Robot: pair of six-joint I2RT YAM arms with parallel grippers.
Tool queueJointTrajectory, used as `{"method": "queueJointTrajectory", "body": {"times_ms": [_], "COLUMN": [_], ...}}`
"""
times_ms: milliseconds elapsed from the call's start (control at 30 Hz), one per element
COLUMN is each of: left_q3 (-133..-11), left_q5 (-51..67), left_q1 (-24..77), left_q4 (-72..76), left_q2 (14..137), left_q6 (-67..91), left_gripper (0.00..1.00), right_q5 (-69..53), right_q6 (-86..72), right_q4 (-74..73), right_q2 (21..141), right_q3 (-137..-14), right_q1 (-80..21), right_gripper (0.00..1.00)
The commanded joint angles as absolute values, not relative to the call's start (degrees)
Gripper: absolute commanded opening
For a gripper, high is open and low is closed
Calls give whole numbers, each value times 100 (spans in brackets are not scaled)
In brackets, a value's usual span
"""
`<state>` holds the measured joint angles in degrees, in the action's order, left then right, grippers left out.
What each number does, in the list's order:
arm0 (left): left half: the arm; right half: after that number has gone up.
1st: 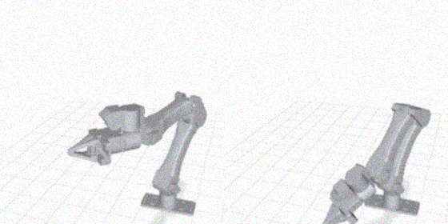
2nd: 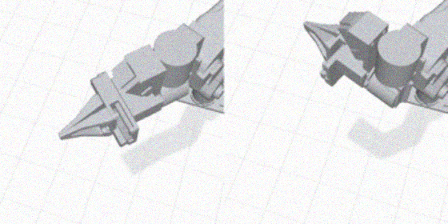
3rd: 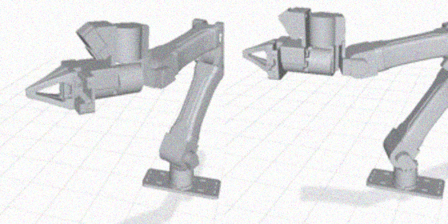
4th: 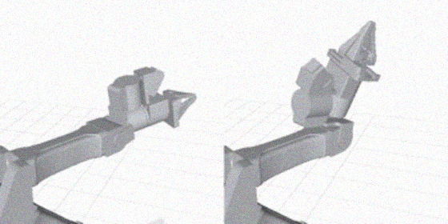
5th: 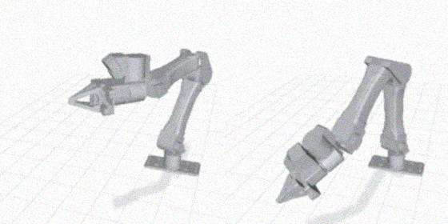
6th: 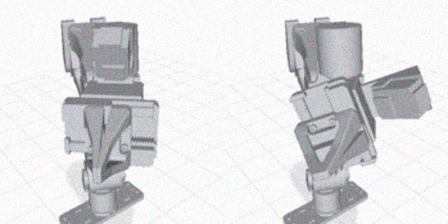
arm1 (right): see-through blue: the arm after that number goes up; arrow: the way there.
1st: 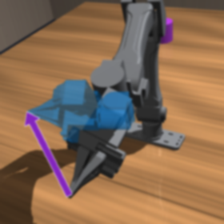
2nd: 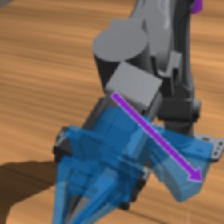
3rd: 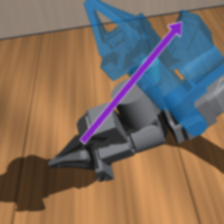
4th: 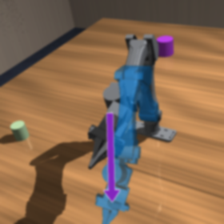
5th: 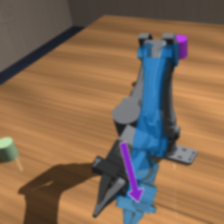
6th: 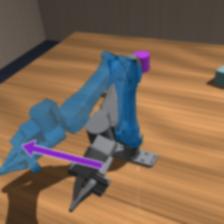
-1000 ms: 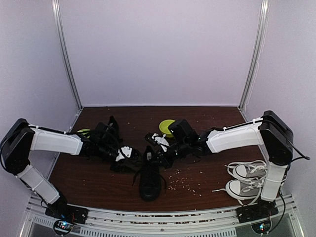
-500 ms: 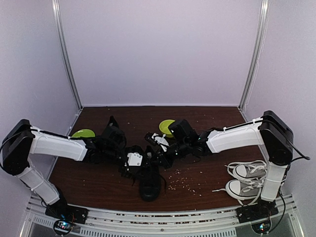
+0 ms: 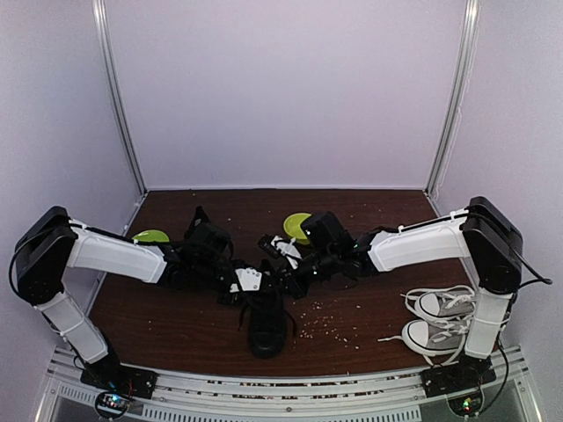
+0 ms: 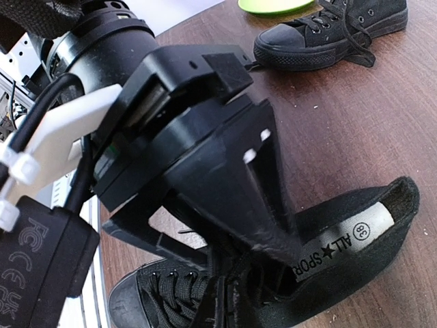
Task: Tie the shoes
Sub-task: Pick up the loop with the shoelace from the shoe, then adjust the loop with the shoelace on the shoe.
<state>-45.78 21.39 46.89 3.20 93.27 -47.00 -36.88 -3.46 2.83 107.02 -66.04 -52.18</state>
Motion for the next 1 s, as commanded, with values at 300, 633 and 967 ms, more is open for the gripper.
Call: {"method": "queueJointTrajectory", "body": {"times_ms": [300,633,967], "left_q3": [-4704,-4669,-4624], "left_q5": [2058,2002,1874], "left_q1": [4720,4725,4720], "left_q4": [865,913,980], "left_q2": [9315,9291,9247], "left_q6": [-4014,-3776,-3729], "left_gripper": [14,0,0], "right_q5": [-3831,-4336,-4801], "right_q6": [-395,-396,-1231], "right_q4": [353,378,579], "right_q2": [10577,10401,10961], "right_q3": [-6552,-6518,-6799], "right_q1": [-5191,-5031,-4394], "right_gripper": [0,26,17]}}
